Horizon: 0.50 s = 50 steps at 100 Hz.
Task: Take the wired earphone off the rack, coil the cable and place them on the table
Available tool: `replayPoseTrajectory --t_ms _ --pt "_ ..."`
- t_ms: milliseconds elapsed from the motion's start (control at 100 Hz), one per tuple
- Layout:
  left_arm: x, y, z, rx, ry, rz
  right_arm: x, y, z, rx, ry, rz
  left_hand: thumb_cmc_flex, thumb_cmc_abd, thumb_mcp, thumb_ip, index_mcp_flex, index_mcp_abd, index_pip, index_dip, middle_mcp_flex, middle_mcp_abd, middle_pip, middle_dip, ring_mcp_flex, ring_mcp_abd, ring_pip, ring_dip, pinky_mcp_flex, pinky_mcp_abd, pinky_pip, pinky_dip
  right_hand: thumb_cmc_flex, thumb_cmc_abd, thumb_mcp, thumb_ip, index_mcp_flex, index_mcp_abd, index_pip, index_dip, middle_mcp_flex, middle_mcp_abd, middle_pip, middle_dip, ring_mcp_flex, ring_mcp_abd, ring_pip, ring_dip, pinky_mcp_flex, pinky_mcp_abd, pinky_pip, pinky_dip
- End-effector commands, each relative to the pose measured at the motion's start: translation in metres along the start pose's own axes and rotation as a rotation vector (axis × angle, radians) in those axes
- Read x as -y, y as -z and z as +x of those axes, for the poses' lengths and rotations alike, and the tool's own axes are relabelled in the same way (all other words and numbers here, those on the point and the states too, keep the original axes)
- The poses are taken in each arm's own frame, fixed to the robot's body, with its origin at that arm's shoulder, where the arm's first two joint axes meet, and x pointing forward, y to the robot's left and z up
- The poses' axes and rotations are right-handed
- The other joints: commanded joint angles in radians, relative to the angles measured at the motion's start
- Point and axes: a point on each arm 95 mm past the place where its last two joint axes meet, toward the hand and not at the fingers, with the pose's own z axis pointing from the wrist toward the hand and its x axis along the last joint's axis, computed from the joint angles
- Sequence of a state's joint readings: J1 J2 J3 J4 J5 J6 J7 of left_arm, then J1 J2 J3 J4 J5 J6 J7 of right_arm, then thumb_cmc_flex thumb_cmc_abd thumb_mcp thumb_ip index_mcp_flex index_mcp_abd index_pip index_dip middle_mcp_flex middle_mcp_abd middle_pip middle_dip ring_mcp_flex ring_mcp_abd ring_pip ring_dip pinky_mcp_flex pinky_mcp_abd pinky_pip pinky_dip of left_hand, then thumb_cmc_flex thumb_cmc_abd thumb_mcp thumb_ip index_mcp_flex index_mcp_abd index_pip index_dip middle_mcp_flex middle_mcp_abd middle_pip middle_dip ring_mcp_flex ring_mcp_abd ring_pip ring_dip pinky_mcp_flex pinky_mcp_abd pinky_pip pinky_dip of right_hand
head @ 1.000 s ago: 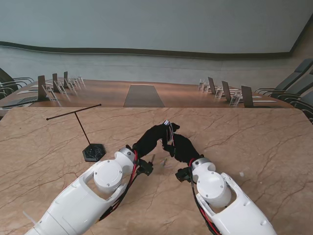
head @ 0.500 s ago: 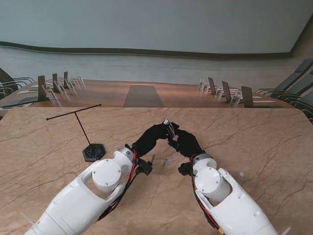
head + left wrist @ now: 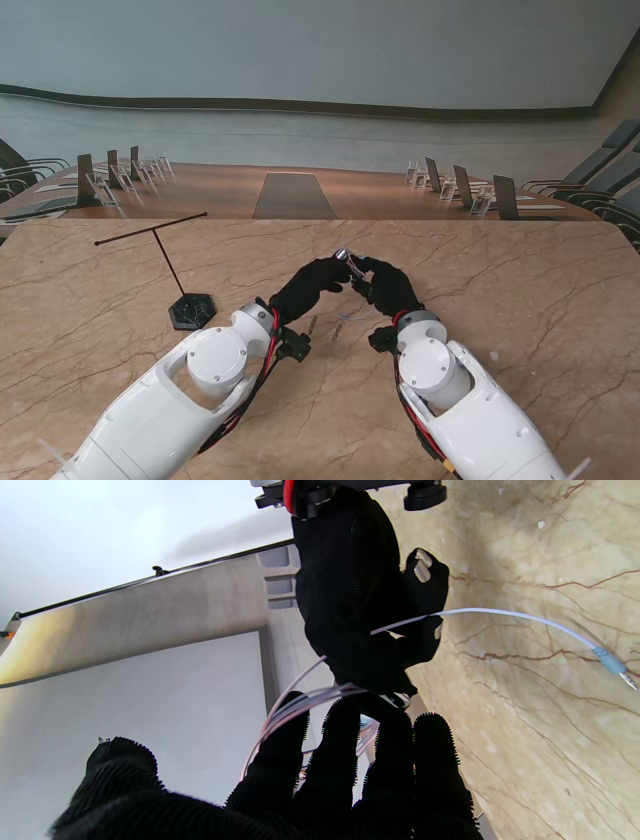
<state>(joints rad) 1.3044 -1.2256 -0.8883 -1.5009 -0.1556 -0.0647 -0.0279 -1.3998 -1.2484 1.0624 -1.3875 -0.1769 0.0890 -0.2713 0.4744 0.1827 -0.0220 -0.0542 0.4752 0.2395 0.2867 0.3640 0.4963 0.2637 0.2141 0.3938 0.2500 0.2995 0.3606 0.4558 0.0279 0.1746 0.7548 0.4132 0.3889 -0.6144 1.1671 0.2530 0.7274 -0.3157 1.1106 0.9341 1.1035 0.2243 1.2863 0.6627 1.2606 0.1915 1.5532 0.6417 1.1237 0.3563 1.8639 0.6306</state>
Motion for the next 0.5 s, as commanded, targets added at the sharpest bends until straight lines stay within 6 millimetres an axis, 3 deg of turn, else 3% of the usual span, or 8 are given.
replayPoseTrajectory --t_ms 0,360,490 --pt "-0.003 0.001 -0.002 0.014 0.004 -0.008 -0.003 0.004 0.004 -0.025 0.004 -0.006 0.026 -0.012 -0.012 0.009 -0.006 -0.048 0.021 0.011 0.002 -0.002 0.017 0.012 0.015 0.009 0.008 0.023 -0.013 -0.008 0.015 0.021 0.073 0.045 0.117 0.079 0.090 -0.122 0.136 0.032 0.051 0.059 0.081 -0.008 0.034 0.102 0.152 0.035 0.069 -0.138 0.230 -0.001" --pt "0.000 0.003 -0.008 0.049 -0.020 0.002 -0.029 0.021 0.011 -0.087 0.058 -0.039 0.037 -0.007 -0.013 0.009 0.000 -0.043 0.017 0.011 0.012 0.002 0.007 0.019 0.016 0.013 0.002 0.037 -0.023 0.006 0.016 0.044 0.069 0.025 0.132 0.074 0.105 -0.125 0.119 0.016 0.047 0.071 0.068 -0.013 0.034 0.110 0.143 0.031 0.067 -0.131 0.230 -0.015" --pt "-0.002 0.004 -0.009 0.060 -0.022 -0.014 -0.038 0.018 0.014 -0.103 0.092 -0.041 0.038 -0.008 -0.013 0.010 0.026 -0.049 0.041 0.027 0.036 0.017 0.026 0.040 0.032 0.037 0.031 0.066 -0.015 0.030 0.047 0.078 0.065 0.023 0.139 0.076 0.112 -0.122 0.118 0.018 0.049 0.067 0.071 -0.014 0.034 0.108 0.142 0.030 0.068 -0.135 0.230 -0.014"
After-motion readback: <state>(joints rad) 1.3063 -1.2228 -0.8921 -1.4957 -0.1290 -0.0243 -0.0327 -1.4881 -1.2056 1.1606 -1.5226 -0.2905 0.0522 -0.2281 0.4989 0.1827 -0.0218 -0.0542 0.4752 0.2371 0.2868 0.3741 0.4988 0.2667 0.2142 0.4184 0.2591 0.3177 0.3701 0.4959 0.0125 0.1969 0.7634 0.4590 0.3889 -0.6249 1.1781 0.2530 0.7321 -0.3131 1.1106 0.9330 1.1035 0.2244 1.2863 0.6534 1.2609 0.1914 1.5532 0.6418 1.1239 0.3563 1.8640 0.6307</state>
